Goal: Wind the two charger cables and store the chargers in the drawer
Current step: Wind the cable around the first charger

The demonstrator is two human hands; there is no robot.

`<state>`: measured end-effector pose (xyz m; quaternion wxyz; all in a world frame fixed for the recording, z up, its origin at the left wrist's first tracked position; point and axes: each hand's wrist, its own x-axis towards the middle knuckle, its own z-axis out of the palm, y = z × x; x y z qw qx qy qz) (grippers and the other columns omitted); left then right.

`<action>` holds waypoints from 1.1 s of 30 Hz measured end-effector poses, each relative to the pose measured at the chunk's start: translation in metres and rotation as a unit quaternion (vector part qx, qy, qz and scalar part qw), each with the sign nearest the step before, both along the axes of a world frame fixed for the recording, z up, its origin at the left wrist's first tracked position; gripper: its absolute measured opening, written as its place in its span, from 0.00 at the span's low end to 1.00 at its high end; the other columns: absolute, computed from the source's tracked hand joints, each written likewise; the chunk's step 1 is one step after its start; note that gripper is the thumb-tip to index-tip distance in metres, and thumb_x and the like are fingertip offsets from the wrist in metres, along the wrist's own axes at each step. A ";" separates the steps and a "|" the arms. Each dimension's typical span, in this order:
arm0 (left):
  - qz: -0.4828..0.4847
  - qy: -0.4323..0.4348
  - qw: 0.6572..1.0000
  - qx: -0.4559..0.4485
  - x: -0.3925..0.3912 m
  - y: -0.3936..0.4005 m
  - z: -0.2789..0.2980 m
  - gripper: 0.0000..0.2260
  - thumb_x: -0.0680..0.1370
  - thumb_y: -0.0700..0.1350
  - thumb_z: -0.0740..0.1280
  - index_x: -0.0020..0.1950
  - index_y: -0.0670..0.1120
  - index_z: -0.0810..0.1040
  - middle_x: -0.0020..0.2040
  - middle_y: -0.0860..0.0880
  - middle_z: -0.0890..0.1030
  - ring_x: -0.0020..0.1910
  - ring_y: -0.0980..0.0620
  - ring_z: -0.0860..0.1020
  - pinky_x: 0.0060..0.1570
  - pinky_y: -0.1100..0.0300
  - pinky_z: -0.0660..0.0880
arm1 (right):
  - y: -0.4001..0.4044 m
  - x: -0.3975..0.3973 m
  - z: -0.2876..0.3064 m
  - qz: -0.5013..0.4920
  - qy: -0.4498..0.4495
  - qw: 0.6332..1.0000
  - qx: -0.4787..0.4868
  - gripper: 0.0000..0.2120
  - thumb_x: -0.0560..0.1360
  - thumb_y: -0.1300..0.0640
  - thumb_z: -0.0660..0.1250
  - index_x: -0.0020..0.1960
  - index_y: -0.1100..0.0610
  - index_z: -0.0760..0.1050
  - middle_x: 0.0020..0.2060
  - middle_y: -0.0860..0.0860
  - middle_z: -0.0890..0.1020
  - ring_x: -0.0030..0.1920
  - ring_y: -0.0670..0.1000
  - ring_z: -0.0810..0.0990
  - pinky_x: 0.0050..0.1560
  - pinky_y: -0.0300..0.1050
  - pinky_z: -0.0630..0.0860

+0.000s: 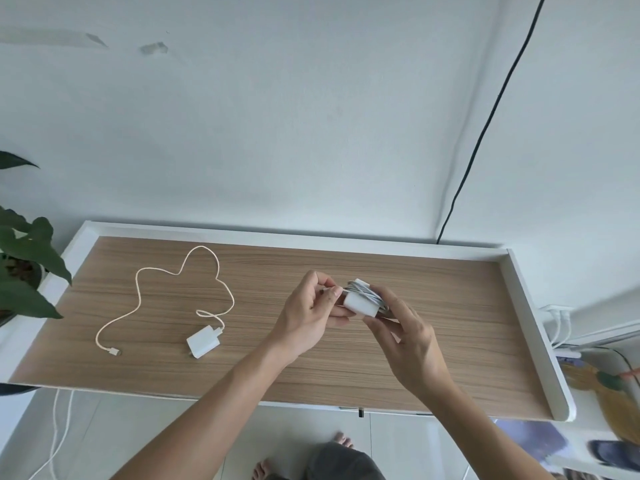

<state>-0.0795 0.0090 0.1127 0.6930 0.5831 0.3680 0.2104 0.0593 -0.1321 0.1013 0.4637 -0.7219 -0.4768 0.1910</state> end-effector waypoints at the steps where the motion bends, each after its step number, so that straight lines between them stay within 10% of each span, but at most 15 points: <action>1: 0.000 0.000 1.000 -0.003 0.000 0.001 -0.001 0.08 0.84 0.40 0.65 0.58 0.36 0.72 0.52 0.35 0.85 0.47 0.40 0.88 0.50 0.41 0.85 | -0.001 0.002 0.002 0.003 0.005 1.000 -0.005 0.23 0.79 0.60 0.71 0.72 0.51 0.73 0.59 0.45 0.84 0.55 0.40 0.84 0.55 0.29 0.78; 5: -0.041 0.036 0.998 -0.020 0.000 0.012 -0.007 0.10 0.82 0.44 0.70 0.59 0.43 0.74 0.51 0.40 0.88 0.45 0.39 0.88 0.46 0.43 0.85 | -0.007 0.011 -0.009 0.027 0.048 0.998 -0.039 0.21 0.80 0.58 0.69 0.72 0.48 0.72 0.44 0.38 0.84 0.38 0.41 0.82 0.41 0.31 0.77; 9: -0.084 0.088 0.992 -0.045 -0.002 0.016 -0.031 0.15 0.80 0.47 0.73 0.65 0.48 0.77 0.55 0.43 0.87 0.51 0.44 0.88 0.51 0.44 0.85 | -0.008 0.015 -0.045 0.000 0.185 0.978 -0.095 0.22 0.81 0.56 0.68 0.73 0.45 0.72 0.49 0.51 0.86 0.47 0.52 0.87 0.54 0.52 0.84; 20: -0.101 0.207 0.971 -0.069 -0.011 -0.005 -0.136 0.16 0.78 0.40 0.75 0.65 0.45 0.81 0.56 0.45 0.85 0.52 0.50 0.82 0.62 0.50 0.80 | -0.007 0.003 -0.133 -0.019 0.439 0.866 -0.237 0.19 0.83 0.60 0.65 0.73 0.52 0.72 0.46 0.56 0.87 0.44 0.53 0.85 0.54 0.51 0.84; 28: -0.046 0.253 0.958 -0.125 -0.007 -0.005 -0.174 0.08 0.78 0.43 0.75 0.56 0.49 0.84 0.55 0.44 0.86 0.57 0.46 0.85 0.64 0.47 0.80 | 0.009 -0.005 -0.170 -0.007 0.440 0.844 -0.308 0.20 0.85 0.52 0.60 0.76 0.46 0.67 0.57 0.59 0.84 0.51 0.55 0.85 0.53 0.50 0.85; 33: -0.043 0.259 0.956 -0.130 -0.002 0.001 -0.178 0.07 0.77 0.42 0.76 0.54 0.49 0.84 0.54 0.45 0.86 0.57 0.47 0.85 0.63 0.51 0.81 | 0.016 0.004 -0.176 0.039 0.368 0.856 -0.360 0.21 0.85 0.48 0.58 0.78 0.45 0.64 0.44 0.58 0.85 0.42 0.53 0.84 0.43 0.45 0.82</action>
